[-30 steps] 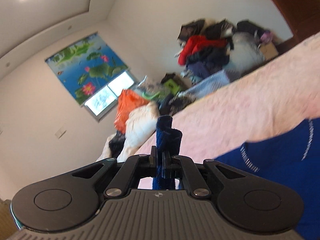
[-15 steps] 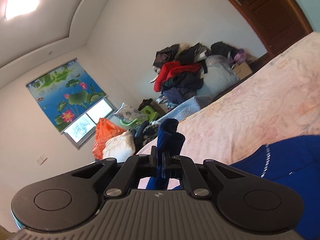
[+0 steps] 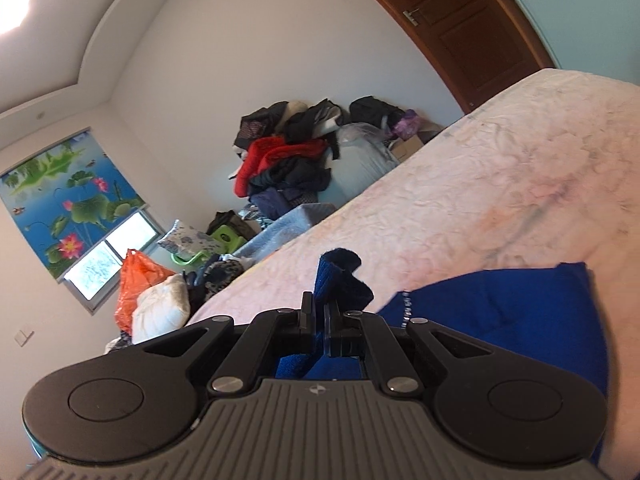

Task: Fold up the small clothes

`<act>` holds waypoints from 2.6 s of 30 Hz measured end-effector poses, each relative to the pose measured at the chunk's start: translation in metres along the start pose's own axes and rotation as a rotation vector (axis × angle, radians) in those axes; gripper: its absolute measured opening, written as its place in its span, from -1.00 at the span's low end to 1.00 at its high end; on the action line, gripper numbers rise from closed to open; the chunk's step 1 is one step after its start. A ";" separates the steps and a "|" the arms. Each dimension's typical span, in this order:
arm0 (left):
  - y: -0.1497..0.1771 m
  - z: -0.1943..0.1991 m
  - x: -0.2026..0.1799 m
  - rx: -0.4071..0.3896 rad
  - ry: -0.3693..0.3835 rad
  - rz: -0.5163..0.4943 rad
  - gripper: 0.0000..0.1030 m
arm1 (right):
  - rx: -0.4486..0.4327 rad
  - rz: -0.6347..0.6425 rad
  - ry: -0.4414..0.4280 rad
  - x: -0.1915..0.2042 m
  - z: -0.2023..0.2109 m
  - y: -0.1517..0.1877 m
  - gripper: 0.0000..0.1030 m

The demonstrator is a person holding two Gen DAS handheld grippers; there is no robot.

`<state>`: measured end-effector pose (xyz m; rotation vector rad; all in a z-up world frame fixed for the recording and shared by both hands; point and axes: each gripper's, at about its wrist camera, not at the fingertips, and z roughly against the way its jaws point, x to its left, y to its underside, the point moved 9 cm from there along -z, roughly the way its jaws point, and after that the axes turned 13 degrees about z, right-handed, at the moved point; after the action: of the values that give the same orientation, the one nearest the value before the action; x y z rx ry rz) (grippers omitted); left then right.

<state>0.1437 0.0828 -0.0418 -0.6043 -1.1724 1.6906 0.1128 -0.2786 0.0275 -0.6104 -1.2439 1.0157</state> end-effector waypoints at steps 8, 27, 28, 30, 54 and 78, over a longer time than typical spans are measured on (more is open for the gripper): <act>0.007 0.003 -0.008 -0.027 -0.004 -0.073 1.00 | 0.050 0.054 0.138 -0.039 0.006 0.029 -0.84; 0.031 -0.001 0.003 0.031 0.076 -0.193 1.00 | 0.215 -0.025 0.141 -0.059 0.003 0.084 -0.83; 0.032 0.000 0.003 0.029 0.082 -0.202 1.00 | 0.208 -0.027 0.138 -0.059 0.004 0.083 -0.83; 0.032 0.000 0.003 0.019 0.087 -0.213 1.00 | 0.198 -0.015 0.121 -0.056 0.005 0.079 -0.82; 0.040 0.003 -0.003 0.023 0.160 -0.317 1.00 | 0.321 0.304 0.158 -0.030 -0.033 0.069 -0.19; 0.027 -0.001 -0.005 -0.132 0.276 -0.383 1.00 | 0.339 0.488 0.181 -0.016 -0.059 0.084 0.29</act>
<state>0.1350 0.0768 -0.0668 -0.6259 -1.1210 1.1742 0.1446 -0.2462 -0.0662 -0.7366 -0.7501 1.5024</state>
